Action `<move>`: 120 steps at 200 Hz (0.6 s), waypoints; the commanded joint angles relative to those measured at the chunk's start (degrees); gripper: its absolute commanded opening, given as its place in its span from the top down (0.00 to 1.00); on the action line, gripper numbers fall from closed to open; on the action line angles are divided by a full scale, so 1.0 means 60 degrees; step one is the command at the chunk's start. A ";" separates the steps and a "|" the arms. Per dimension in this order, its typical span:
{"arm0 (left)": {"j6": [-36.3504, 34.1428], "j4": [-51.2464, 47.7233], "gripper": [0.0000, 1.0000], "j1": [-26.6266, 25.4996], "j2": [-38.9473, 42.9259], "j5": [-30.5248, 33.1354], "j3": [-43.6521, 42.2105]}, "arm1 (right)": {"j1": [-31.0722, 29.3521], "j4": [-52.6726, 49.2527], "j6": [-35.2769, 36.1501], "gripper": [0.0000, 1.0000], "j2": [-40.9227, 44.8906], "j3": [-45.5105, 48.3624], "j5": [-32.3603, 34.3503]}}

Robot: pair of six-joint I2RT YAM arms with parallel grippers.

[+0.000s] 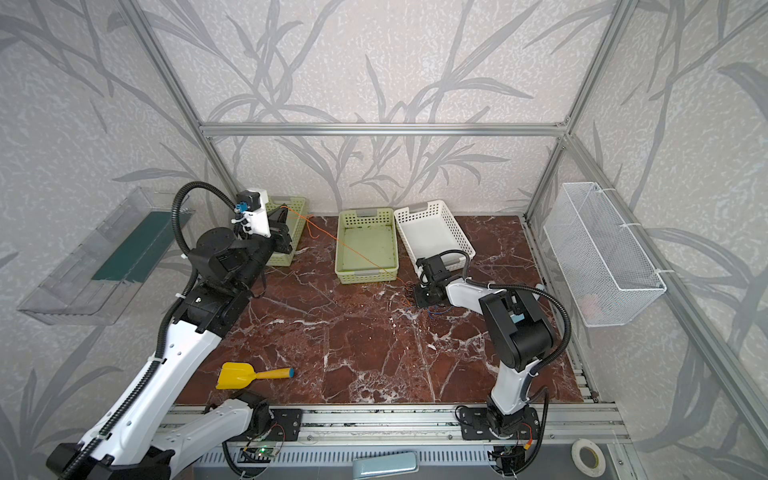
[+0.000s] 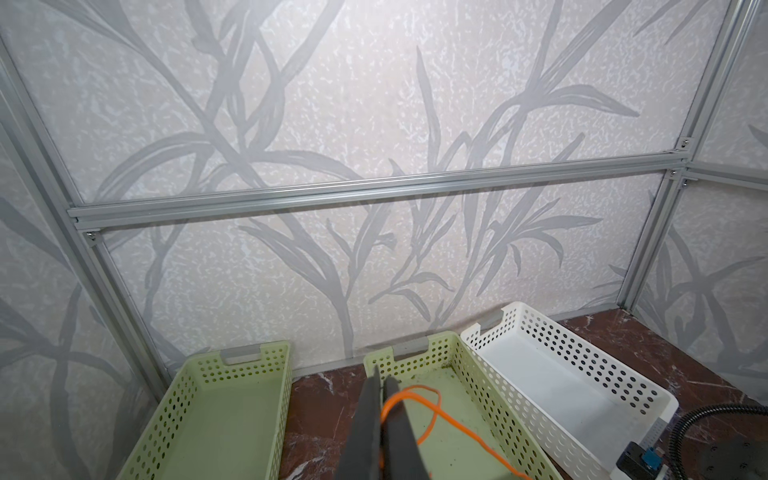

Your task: Untangle the cables

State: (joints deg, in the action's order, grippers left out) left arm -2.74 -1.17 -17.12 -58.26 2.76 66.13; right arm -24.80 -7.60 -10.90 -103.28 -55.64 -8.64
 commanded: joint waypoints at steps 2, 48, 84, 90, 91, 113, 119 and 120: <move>-0.0608 -0.0487 1.00 0.0252 0.0007 0.0283 0.0808 | -0.0056 -0.0610 -0.0016 1.00 -0.0416 0.0425 -0.0200; -0.0482 -0.0777 1.00 0.0866 -0.0324 -0.0248 0.1743 | -0.0057 -0.0692 -0.0001 1.00 -0.0547 0.0331 -0.0259; -0.0402 -0.1377 1.00 0.1396 -0.1054 -0.0739 0.3024 | -0.0053 -0.0799 -0.0033 1.00 -0.0562 0.0358 -0.0295; -0.0355 -0.1431 1.00 0.1503 -0.1199 -0.0843 0.3235 | -0.0057 -0.0811 -0.0031 1.00 -0.0555 0.0352 -0.0302; -0.0337 -0.1431 1.00 0.1519 -0.1223 -0.0864 0.3277 | -0.0057 -0.0812 -0.0030 1.00 -0.0554 0.0359 -0.0302; -0.0098 -0.1646 1.00 0.1866 -0.1827 -0.1408 0.4192 | -0.0057 -0.0836 -0.0030 1.00 -0.0583 0.0340 -0.0339; -0.0044 -0.1716 1.00 0.1920 -0.2016 -0.1529 0.4451 | -0.0057 -0.0837 -0.0030 1.00 -0.0596 0.0337 -0.0360; -0.0042 -0.1727 1.00 0.1933 -0.2042 -0.1552 0.4508 | -0.0057 -0.0840 -0.0030 1.00 -0.0597 0.0337 -0.0361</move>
State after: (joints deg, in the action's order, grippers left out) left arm -3.88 -11.79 -7.60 -68.29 -3.46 86.70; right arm -24.69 -7.40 -10.90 -103.31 -55.53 -9.32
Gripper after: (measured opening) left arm 0.053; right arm 0.086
